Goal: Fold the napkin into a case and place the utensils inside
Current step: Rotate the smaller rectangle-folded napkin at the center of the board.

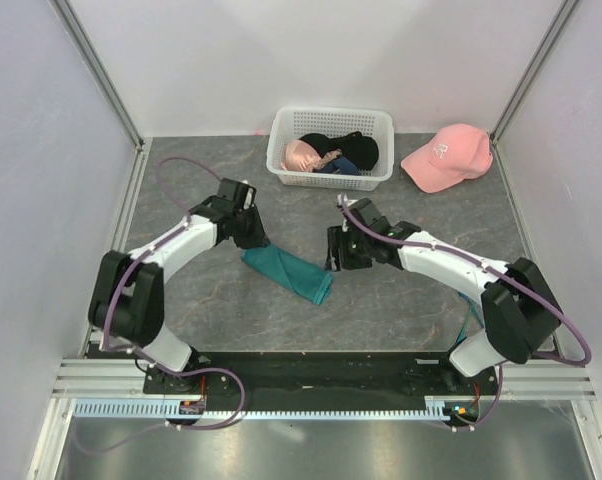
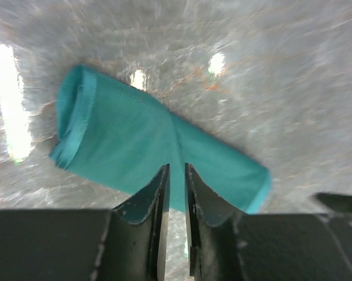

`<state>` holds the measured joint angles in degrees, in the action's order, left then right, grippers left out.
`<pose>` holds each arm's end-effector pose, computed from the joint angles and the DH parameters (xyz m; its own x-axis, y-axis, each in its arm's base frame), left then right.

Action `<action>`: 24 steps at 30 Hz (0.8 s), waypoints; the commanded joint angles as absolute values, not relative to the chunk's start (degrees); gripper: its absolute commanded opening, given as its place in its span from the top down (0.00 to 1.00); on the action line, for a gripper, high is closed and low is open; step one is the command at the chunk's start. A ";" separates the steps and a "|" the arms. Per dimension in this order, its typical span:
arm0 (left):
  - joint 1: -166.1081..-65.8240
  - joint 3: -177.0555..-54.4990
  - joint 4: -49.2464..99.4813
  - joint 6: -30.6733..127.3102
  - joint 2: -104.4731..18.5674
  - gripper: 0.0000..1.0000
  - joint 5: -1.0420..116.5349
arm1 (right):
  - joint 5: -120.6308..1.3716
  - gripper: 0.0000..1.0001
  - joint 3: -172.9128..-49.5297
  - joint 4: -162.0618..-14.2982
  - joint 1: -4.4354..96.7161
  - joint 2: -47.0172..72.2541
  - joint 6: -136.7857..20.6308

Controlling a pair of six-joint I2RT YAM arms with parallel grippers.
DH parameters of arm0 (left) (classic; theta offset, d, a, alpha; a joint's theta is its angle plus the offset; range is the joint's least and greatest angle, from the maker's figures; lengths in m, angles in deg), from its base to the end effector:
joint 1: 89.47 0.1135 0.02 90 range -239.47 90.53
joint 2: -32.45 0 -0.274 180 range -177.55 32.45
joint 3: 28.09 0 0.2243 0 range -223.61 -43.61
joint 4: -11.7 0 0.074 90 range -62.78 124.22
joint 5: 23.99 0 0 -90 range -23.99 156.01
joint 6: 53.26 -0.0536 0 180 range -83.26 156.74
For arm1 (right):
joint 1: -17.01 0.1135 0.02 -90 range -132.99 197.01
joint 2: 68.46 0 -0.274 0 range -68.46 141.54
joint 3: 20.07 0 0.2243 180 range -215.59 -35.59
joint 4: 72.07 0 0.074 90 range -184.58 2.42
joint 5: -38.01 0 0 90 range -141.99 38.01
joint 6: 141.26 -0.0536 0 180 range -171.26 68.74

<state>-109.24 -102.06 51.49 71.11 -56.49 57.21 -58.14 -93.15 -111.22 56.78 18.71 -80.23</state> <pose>0.2841 -0.1108 0.2258 -0.8700 -0.2801 -0.4057 -0.0894 0.8989 -0.4289 0.2271 0.1965 0.2306 -0.8707 -0.0981 -0.4820 -0.3013 0.8809 0.3650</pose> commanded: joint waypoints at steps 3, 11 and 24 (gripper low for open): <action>-109.77 -106.36 55.08 65.65 -65.36 0.81 67.48 | -53.41 0.37 -89.29 -114.21 48.48 12.14 -89.67; -111.09 -101.10 55.61 70.91 -65.82 0.83 68.47 | -46.54 0.37 -87.18 -121.76 42.08 5.64 -88.88; -126.70 -73.94 54.91 102.98 -34.89 0.77 57.66 | -44.16 0.37 -91.40 -125.73 29.24 6.68 -83.44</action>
